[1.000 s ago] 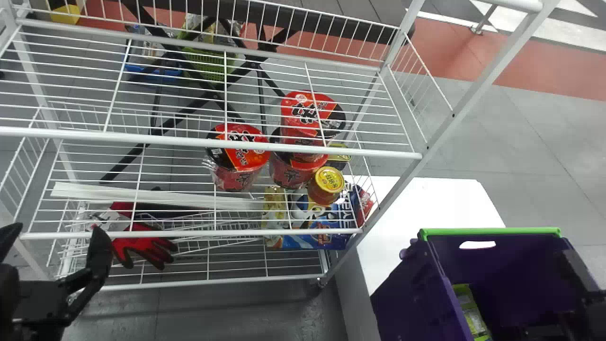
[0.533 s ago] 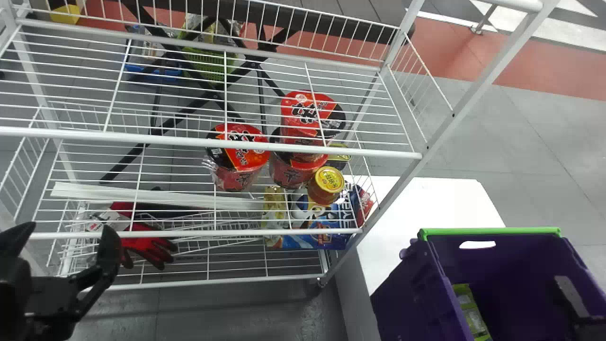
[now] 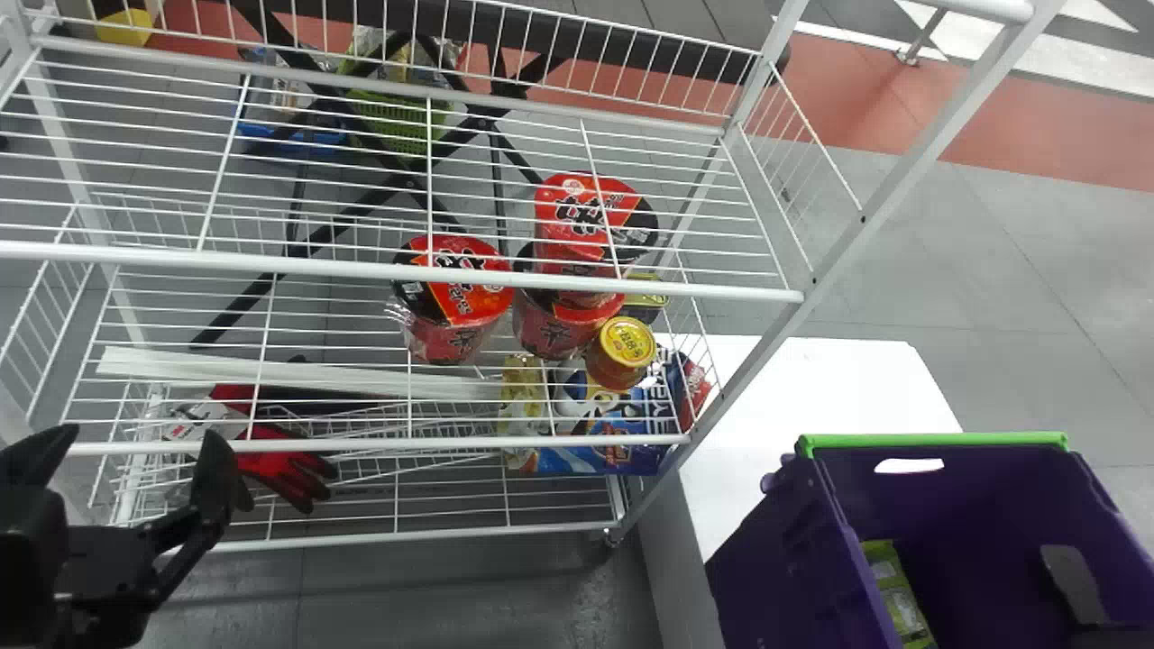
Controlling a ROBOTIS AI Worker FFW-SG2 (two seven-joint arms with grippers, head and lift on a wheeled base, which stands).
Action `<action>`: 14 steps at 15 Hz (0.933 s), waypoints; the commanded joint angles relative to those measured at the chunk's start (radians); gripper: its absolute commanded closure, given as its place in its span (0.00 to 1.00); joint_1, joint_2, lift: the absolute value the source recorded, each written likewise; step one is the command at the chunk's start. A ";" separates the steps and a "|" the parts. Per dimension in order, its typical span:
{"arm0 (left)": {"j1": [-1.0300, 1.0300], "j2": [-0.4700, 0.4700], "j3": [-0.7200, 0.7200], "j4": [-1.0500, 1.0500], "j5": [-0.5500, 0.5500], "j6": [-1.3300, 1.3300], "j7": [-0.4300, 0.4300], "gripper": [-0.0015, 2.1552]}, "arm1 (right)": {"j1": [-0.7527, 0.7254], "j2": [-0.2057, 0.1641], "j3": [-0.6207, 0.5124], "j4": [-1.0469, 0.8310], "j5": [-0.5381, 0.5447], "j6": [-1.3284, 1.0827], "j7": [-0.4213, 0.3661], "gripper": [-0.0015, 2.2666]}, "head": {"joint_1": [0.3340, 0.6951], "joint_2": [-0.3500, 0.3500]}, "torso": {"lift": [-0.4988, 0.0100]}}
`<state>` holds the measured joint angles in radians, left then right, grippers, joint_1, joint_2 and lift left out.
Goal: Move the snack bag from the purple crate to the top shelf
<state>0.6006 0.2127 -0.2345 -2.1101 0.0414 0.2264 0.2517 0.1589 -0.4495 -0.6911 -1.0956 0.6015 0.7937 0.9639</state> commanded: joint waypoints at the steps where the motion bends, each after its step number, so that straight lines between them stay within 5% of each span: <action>1: -0.008 -0.001 0.000 0.018 0.008 0.000 -0.002 0.08 | -0.027 0.014 0.036 0.040 0.044 0.003 -0.040 0.03 | 1.00 0.00 | 0.09; 9: 0.010 0.004 -0.003 -0.002 0.005 0.003 0.006 0.08 | -0.088 0.018 0.025 0.106 0.053 -0.215 -0.105 0.05 | 1.00 0.00 | 0.09; 14: 0.015 0.004 -0.009 0.002 0.000 0.006 0.009 0.08 | -0.105 -0.043 0.019 0.267 0.009 -0.356 -0.066 0.09 | 1.00 0.00 | 0.09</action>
<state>0.6147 0.2163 -0.2399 -2.1093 0.0426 0.2304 0.2608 0.0547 -0.4747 -0.6702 -0.8694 0.6286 0.4670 0.8926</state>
